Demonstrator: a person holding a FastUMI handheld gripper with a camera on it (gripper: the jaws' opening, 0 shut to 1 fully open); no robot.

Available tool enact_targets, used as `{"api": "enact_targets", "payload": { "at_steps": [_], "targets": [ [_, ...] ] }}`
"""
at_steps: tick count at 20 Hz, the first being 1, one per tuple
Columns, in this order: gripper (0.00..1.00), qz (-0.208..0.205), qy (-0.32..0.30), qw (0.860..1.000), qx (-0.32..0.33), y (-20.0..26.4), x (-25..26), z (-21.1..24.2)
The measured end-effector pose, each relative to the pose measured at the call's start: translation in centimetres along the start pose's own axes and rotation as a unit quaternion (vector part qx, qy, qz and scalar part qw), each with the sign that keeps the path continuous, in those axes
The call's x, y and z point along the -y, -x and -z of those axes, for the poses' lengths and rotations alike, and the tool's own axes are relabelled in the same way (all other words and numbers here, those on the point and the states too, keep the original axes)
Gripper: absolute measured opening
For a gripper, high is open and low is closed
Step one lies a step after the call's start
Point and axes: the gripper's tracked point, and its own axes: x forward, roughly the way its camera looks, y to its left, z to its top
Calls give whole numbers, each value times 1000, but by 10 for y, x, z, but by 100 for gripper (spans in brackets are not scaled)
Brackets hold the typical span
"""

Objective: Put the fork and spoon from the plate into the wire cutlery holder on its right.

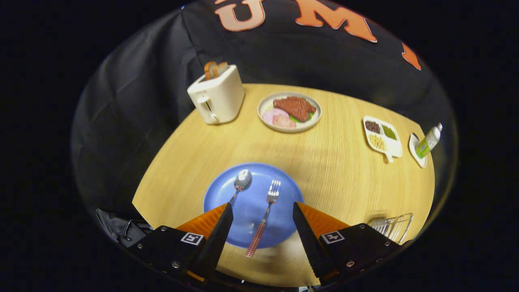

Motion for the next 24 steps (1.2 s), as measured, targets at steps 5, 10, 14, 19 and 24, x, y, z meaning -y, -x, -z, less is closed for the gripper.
{"api": "enact_targets", "payload": {
  "at_steps": [5,10,14,19,24],
  "targets": [
    [81,37,-10,995,-94,-32,5,34],
    [53,55,-15,987,-147,-53,6,51],
    [24,65,-21,981,-180,-58,6,63],
    [9,46,-46,982,-175,-58,3,62],
    [7,40,-64,986,-146,-25,21,51]
  ]
}}
